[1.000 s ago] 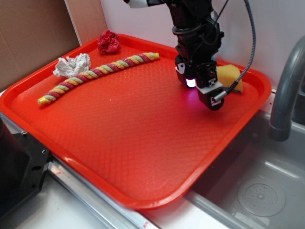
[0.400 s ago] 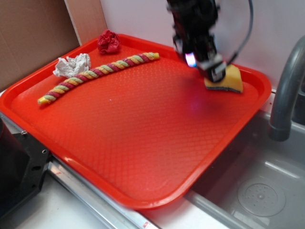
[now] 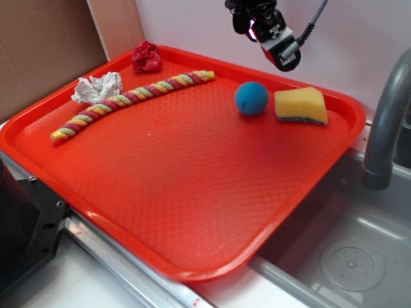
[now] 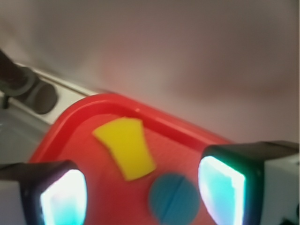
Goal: Grab the green sponge.
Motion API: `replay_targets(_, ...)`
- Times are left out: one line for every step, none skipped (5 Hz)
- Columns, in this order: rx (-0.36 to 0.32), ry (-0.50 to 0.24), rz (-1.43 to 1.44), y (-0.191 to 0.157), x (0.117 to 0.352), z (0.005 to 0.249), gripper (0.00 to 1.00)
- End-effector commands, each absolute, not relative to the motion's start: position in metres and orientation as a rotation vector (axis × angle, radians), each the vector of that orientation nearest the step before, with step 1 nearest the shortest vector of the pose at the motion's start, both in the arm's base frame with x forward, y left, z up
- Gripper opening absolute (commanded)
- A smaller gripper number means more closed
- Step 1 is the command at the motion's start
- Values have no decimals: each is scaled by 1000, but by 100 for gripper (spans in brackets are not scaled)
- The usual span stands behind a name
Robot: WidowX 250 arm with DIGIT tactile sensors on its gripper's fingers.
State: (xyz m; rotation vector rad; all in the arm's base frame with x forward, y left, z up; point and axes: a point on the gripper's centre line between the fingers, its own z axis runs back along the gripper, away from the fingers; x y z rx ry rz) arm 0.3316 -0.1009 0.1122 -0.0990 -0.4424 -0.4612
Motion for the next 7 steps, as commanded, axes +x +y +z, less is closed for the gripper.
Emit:
replay_targets(-115,-418,-528,-123,343,79,100)
replay_targets(-106,-323,-534,-127,347,49,100)
replay_targets(-75,-262,-513,-129,352,20,100)
replay_targets(-91,-255,-479,-128,351,17,0)
replay_targets(-101,-278,-459,-125,340,27,0)
replay_targets(-113,-310,-443,-121,324,45,0)
replay_targets(-101,-312,-393,-109,297,74,0)
